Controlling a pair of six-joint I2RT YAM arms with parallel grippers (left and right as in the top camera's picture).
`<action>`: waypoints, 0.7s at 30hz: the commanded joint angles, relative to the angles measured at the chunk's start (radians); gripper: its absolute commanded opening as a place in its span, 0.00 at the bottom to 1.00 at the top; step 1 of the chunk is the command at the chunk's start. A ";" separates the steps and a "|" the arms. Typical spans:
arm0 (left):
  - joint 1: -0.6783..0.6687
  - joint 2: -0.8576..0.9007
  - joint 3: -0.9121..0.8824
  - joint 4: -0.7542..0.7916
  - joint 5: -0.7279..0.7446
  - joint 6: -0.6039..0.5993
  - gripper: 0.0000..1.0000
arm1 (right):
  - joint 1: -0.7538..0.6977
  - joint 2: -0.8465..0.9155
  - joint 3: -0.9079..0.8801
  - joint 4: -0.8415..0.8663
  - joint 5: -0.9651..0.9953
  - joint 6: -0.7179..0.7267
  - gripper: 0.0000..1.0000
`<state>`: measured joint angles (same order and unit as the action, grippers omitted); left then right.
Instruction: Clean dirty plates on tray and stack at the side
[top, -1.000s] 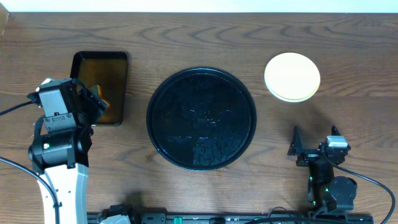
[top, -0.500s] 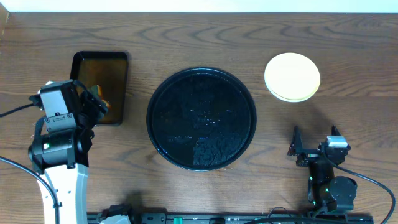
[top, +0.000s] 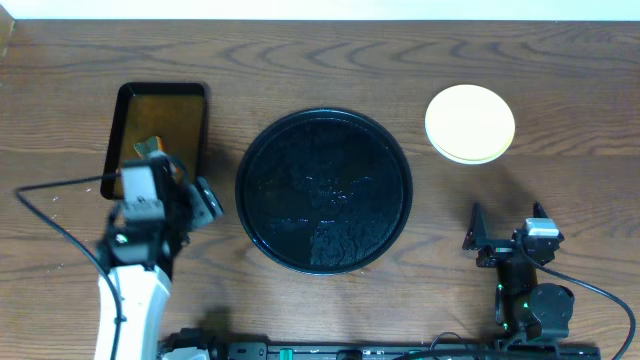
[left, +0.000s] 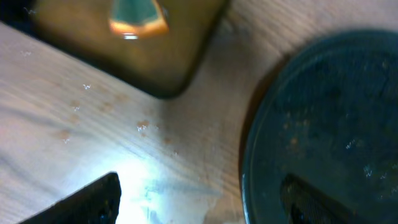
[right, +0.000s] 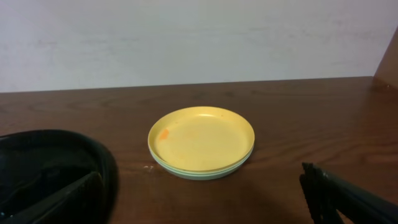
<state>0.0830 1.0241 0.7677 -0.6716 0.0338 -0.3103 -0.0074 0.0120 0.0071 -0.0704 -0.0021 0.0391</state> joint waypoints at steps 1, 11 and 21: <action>-0.022 -0.077 -0.171 0.156 0.011 0.093 0.82 | -0.005 -0.006 -0.002 -0.005 0.012 -0.018 0.99; -0.024 -0.294 -0.548 0.607 0.031 0.093 0.82 | -0.005 -0.006 -0.002 -0.005 0.012 -0.018 0.99; -0.034 -0.463 -0.729 0.809 0.034 0.109 0.82 | -0.005 -0.006 -0.002 -0.005 0.012 -0.018 0.99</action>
<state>0.0616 0.6029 0.0784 0.1108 0.0586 -0.2337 -0.0074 0.0120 0.0071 -0.0704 -0.0002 0.0364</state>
